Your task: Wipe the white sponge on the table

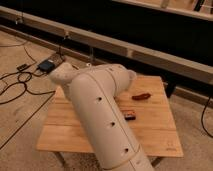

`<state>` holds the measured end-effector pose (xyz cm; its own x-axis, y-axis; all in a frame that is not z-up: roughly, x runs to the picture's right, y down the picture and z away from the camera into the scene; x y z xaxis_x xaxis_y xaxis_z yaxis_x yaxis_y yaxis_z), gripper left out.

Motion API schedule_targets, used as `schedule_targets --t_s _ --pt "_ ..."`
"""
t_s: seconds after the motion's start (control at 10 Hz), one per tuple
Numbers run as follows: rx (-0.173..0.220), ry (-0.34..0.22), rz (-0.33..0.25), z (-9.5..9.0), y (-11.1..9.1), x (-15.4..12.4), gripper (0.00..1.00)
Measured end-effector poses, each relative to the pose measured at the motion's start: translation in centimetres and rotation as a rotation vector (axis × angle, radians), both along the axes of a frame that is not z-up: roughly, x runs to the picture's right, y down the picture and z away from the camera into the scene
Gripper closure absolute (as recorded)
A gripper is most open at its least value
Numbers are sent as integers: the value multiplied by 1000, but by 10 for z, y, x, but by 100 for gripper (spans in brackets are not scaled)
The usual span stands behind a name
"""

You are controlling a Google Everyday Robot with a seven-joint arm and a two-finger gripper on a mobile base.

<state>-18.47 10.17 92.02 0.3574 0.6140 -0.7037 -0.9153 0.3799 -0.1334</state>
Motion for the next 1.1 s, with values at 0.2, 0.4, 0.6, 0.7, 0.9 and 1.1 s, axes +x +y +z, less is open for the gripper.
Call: schedule_targets --t_s 0.2,0.4,0.6,0.7,0.9,1.1 --pt "4 -38 -12 1 -5 -26 100" --pt "1 -88 -29 -3 -4 -53 100" --pt "-11 -157 -47 -15 3 -83 100" --pt "-20 -188 -54 -24 9 -93 100" --pt "-48 -248 -68 -46 25 -105 100" --pt "-85 -273 -83 -65 44 -98 100"
